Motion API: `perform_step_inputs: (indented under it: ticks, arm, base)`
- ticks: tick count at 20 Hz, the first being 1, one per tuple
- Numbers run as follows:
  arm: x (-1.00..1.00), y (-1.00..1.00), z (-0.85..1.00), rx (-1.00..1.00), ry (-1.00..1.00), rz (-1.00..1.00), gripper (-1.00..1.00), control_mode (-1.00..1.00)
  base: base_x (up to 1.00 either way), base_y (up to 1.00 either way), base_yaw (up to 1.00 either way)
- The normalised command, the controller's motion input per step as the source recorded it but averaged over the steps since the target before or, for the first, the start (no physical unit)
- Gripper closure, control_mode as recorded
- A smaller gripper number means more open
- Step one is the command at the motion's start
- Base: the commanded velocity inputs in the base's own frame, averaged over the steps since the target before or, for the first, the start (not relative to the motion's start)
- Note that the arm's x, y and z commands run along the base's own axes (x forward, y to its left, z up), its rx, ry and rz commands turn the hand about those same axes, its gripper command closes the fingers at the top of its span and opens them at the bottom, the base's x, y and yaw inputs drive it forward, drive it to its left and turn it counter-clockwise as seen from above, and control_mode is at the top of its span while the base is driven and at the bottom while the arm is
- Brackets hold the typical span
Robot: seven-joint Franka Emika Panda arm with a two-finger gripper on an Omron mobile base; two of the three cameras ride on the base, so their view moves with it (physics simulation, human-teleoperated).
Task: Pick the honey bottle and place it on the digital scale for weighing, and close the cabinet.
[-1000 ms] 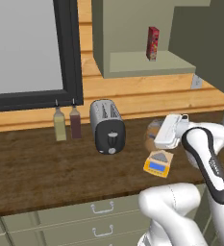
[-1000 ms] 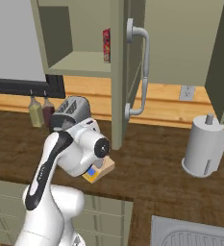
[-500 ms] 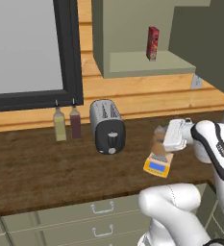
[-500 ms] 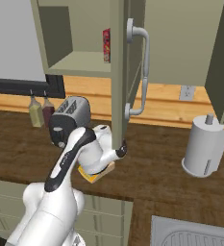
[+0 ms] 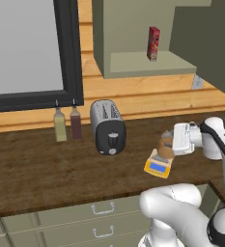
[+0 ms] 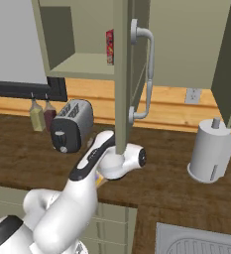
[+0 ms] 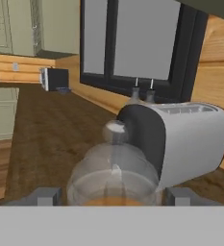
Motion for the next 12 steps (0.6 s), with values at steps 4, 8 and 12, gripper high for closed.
perform_step_inputs:
  ticks: [4,8,12]
  arm:
    - [0.24,0.0,-0.29,0.0,0.0,0.0,1.0,-1.0]
    - [0.36,-0.03,-0.33,0.0,0.02,0.0,1.0,-1.0]
    - [0.25,-0.01,-0.31,0.0,0.0,0.0,1.0,-1.0]
  base:
    - [0.0,0.0,0.0]
    - [0.0,0.0,0.0]
    - [0.0,0.0,0.0]
